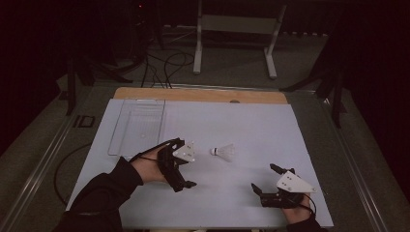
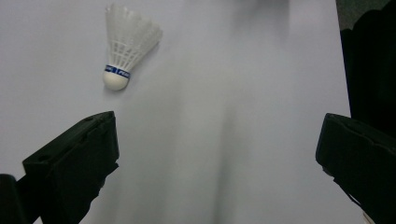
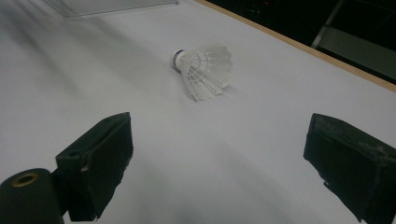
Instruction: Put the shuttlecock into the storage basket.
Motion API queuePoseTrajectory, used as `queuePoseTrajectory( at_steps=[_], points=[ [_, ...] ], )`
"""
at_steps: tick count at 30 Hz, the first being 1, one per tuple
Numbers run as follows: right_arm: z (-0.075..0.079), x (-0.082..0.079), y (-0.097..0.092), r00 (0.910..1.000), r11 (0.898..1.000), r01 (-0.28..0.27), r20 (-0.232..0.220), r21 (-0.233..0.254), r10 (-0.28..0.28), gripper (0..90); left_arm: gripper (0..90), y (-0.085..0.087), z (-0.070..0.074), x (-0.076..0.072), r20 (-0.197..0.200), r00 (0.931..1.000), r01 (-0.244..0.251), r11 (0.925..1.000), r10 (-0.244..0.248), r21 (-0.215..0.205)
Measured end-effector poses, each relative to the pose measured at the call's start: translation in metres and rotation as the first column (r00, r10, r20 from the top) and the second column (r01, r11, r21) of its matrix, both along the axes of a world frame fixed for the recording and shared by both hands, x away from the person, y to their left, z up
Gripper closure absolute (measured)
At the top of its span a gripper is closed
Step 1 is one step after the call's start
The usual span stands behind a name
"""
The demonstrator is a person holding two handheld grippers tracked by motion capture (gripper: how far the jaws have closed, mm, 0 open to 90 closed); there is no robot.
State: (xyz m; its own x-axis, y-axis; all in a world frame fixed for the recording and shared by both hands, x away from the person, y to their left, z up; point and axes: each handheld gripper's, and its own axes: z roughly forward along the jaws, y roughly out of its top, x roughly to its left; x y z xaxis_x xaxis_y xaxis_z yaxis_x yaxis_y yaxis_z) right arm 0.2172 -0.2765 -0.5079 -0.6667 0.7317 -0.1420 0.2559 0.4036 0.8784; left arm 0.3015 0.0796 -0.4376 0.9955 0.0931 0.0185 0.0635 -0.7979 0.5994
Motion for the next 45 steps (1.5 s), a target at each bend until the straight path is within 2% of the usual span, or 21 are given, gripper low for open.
queuePoseTrajectory(
  at_steps=[7,11,16,25,33,45],
  points=[
    [0.0,0.0,0.0,1.0,1.0,-0.001,-0.001,-0.002,0.001,8.0,0.1,-0.008,-0.006,0.009,-0.012,0.999,0.044,0.9989,-0.044,0.018],
    [0.0,0.0,0.0,1.0,1.0,-0.002,-0.001,-0.001,0.002,8.0,0.1,-0.011,-0.007,0.013,-0.007,0.9989,0.046,0.9986,-0.046,0.028],
    [-0.001,0.001,0.0,1.0,1.0,-0.004,0.0,-0.001,0.004,8.0,0.1,-0.017,-0.008,0.021,-0.036,0.9978,0.057,0.9976,-0.055,0.041],
    [-0.001,0.0,0.0,1.0,1.0,-0.004,-0.006,-0.001,0.004,8.0,0.0,-0.027,-0.01,0.033,-0.052,0.9958,0.079,0.9949,-0.076,0.063],
    [-0.001,0.0,0.001,1.0,1.0,-0.008,-0.005,-0.002,0.008,8.0,0.1,-0.035,-0.01,0.044,-0.063,0.9947,0.086,0.9946,-0.082,0.059],
    [-0.001,0.0,0.001,0.9999,1.0,-0.011,-0.003,-0.006,0.011,8.0,0.1,-0.047,-0.02,0.063,-0.081,0.9923,0.1,0.9922,-0.094,0.074]
  ],
)
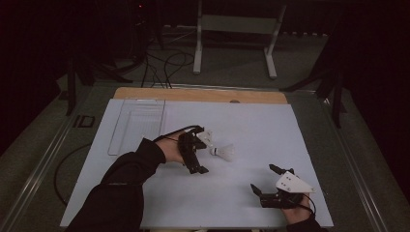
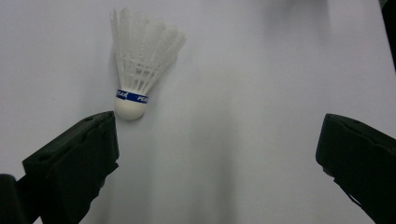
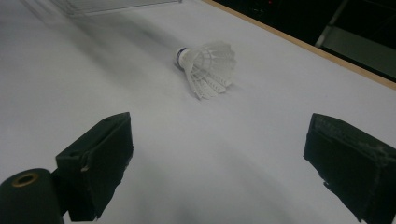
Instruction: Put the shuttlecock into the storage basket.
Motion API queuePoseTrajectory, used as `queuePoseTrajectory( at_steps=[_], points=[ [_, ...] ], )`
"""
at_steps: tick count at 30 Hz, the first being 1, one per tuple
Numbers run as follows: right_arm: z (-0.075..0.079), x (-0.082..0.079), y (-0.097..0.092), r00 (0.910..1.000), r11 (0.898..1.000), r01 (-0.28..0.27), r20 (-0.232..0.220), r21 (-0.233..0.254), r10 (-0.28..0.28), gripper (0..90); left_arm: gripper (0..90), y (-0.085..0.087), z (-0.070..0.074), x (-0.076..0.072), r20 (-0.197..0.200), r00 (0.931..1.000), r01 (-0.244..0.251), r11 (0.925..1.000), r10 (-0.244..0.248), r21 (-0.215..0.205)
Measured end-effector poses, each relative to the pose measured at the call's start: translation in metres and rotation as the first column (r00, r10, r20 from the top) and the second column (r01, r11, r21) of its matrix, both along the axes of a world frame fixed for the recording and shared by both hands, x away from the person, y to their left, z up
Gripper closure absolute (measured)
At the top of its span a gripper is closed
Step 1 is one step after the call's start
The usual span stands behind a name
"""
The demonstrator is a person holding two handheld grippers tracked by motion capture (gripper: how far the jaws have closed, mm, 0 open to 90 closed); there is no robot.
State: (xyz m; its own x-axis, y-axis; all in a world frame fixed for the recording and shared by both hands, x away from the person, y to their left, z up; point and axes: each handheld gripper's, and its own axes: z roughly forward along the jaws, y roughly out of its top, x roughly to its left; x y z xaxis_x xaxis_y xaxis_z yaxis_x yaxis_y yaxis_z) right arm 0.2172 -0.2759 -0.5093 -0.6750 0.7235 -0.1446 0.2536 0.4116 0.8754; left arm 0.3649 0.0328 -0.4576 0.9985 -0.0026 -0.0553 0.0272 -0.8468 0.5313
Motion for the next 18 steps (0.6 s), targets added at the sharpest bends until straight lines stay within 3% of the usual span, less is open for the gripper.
queuePoseTrajectory(
  at_steps=[18],
  points=[
    [0.0,0.0,-0.001,1.0,1.0,-0.003,-0.005,0.003,0.003,8.0,0.0,-0.01,-0.016,0.022,-0.016,0.9998,-0.011,0.9996,0.011,0.027]
  ],
)
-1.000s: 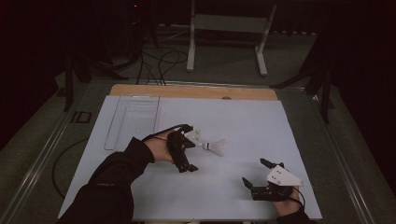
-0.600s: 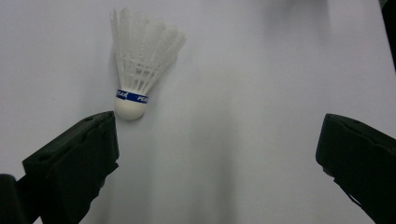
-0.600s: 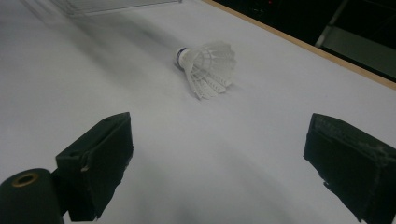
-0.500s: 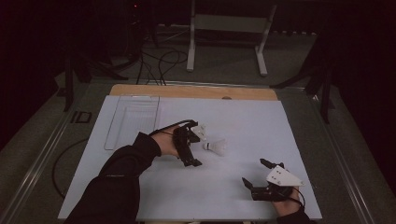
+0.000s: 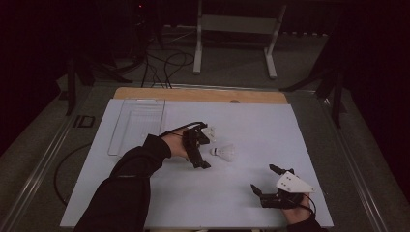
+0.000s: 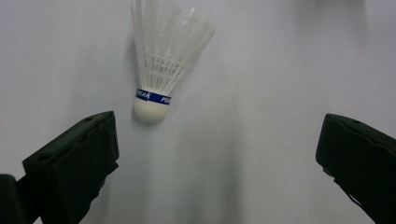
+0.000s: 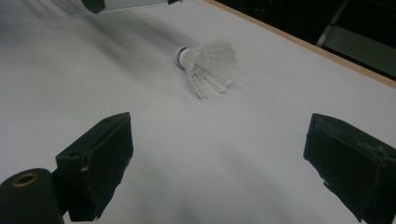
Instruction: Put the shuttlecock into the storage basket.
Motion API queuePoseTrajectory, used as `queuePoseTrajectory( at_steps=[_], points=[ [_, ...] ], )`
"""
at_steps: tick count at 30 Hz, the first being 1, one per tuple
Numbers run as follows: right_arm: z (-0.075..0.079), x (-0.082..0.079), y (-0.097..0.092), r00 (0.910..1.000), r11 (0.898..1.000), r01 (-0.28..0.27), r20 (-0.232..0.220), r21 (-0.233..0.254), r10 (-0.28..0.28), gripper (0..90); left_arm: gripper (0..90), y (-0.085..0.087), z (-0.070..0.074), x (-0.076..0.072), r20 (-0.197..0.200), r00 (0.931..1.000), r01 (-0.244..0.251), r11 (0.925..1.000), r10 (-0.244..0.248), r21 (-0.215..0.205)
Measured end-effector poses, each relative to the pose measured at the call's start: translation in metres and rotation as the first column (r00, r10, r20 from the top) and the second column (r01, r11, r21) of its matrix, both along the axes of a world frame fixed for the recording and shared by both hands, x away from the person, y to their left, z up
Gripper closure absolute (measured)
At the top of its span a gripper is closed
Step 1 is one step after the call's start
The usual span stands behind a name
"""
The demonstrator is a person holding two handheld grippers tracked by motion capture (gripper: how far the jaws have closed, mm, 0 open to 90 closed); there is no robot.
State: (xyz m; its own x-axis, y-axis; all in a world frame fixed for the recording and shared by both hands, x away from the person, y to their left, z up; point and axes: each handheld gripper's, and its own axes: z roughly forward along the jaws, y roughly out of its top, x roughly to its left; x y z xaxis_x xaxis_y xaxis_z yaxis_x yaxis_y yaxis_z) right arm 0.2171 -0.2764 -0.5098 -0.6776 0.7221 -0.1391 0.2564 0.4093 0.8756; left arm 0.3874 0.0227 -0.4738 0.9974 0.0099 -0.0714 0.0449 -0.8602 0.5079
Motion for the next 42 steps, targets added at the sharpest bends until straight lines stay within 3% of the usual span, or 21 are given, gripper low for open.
queuePoseTrajectory(
  at_steps=[5,15,24,33,42],
  points=[
    [0.0,0.0,0.0,1.0,1.0,-0.002,0.0,0.0,0.002,8.0,0.1,-0.005,-0.007,0.005,0.003,1.0,0.002,1.0,-0.002,-0.007],
    [-0.001,0.0,0.0,1.0,1.0,-0.006,-0.006,0.002,0.006,8.0,0.7,-0.013,-0.024,0.014,0.011,0.9998,-0.014,0.9996,0.013,0.023],
    [-0.001,0.0,0.0,0.9999,1.0,-0.008,-0.011,0.004,0.008,8.1,6.9,-0.018,-0.035,0.021,0.021,0.9991,-0.038,0.9985,0.037,0.039],
    [-0.002,0.001,0.0,0.9998,1.0,-0.013,-0.017,0.005,0.013,8.1,22.7,-0.025,-0.041,0.024,0.071,0.9966,-0.046,0.9977,0.042,0.05],
    [-0.003,0.001,0.0,0.9997,1.0,-0.017,-0.02,0.009,0.017,8.1,42.1,-0.027,-0.046,0.026,0.064,0.9975,-0.035,0.9974,0.031,0.063]
  ],
)
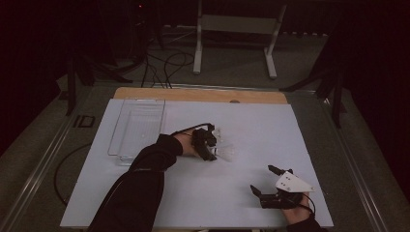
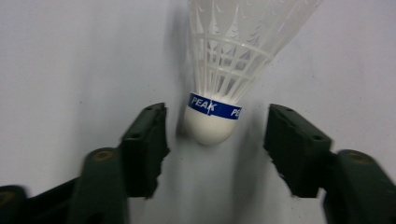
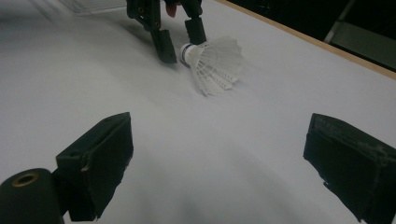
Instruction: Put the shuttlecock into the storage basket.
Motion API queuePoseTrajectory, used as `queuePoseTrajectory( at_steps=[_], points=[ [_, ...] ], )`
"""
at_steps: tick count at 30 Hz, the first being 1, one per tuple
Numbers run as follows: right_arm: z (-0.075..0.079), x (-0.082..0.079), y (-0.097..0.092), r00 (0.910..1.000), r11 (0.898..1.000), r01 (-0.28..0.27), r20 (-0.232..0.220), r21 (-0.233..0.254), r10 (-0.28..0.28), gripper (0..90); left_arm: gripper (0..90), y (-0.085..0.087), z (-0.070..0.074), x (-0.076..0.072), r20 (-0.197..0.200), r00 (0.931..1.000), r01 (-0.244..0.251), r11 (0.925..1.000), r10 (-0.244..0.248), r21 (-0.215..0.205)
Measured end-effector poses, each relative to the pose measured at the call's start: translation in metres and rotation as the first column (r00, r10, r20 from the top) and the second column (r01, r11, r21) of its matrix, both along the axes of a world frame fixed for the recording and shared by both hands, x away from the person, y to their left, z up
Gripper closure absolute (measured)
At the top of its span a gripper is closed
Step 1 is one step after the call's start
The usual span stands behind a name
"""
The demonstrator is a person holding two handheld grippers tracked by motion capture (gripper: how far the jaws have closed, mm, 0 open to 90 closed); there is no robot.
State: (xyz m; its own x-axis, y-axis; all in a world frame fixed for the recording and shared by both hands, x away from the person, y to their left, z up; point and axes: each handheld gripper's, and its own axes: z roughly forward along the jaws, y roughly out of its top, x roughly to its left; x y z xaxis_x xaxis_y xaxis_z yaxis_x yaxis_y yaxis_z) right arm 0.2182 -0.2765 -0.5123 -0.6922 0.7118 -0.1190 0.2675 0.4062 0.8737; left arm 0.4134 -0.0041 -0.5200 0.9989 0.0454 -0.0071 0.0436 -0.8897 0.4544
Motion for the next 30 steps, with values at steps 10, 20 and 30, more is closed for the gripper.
queuePoseTrajectory(
  at_steps=[10,20,30],
  points=[
    [-0.0002,0.0,0.0002,1.0,1.0,-0.002,-0.002,0.0,0.002,8.2,52.7,-0.0028,-0.0014,0.0001,0.003,1.0,0.002,1.0,-0.002,-0.005],
    [-0.0001,0.0001,-0.0002,1.0,1.0,-0.001,-0.003,0.0,0.001,8.2,63.9,-0.0042,-0.0008,-0.0002,0.005,0.9998,0.017,0.9998,-0.017,-0.011],
    [0.0001,0.0,-0.0002,1.0,1.0,0.002,-0.002,-0.002,-0.002,8.2,65.0,-0.0024,0.0069,-0.0033,-0.01,0.9996,0.026,0.9995,-0.026,-0.017]
  ],
)
